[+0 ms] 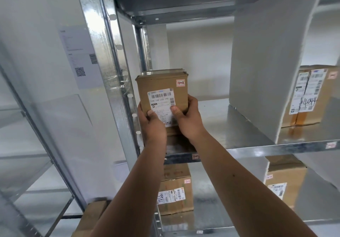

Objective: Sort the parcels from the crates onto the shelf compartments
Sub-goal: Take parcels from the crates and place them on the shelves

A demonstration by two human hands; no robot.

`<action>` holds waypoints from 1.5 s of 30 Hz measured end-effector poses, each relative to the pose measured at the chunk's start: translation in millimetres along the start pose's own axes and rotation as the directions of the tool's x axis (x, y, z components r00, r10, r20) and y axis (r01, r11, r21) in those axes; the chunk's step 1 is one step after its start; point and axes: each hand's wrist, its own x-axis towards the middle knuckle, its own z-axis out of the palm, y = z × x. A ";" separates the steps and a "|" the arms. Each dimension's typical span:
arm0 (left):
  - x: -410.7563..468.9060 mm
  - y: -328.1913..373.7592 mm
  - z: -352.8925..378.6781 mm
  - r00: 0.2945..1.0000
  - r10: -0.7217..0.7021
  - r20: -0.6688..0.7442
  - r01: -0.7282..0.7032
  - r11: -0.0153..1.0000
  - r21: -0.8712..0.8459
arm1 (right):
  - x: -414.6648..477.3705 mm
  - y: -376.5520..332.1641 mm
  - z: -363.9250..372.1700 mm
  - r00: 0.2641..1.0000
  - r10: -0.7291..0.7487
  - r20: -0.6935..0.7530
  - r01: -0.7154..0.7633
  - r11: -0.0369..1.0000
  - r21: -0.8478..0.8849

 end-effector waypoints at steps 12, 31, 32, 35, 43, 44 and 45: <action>-34.8 28.1 -10.8 0.994 -0.071 0.079 0.056 0.983 0.177 | -40.2 -32.2 -19.1 0.996 0.086 -0.019 -0.087 0.992 -0.092; -141.8 -11.9 -115.3 0.999 0.005 0.045 0.001 0.989 -0.150 | -176.2 -8.2 0.6 0.978 0.133 0.161 -0.176 0.940 0.292; -143.5 -15.0 -124.7 0.999 0.011 0.037 -0.006 0.990 -0.138 | -182.6 -7.2 7.6 0.975 0.127 0.181 -0.177 0.939 0.295; -144.6 -23.3 -158.8 1.000 0.019 0.006 -0.019 0.998 -0.067 | -202.5 2.0 34.5 0.966 0.118 0.229 -0.183 0.939 0.289; -120.4 -73.2 -280.5 0.992 -0.126 -0.003 0.126 0.983 0.133 | -255.5 42.1 134.4 0.883 0.275 0.381 -0.370 0.907 0.202; -115.4 -79.8 -295.5 0.989 -0.148 -0.003 0.147 0.980 0.136 | -261.7 47.4 147.5 0.868 0.300 0.395 -0.395 0.900 0.184; -109.1 -86.5 -310.0 0.985 -0.170 -0.005 0.169 0.976 0.140 | -267.6 52.8 160.7 0.852 0.330 0.406 -0.424 0.891 0.164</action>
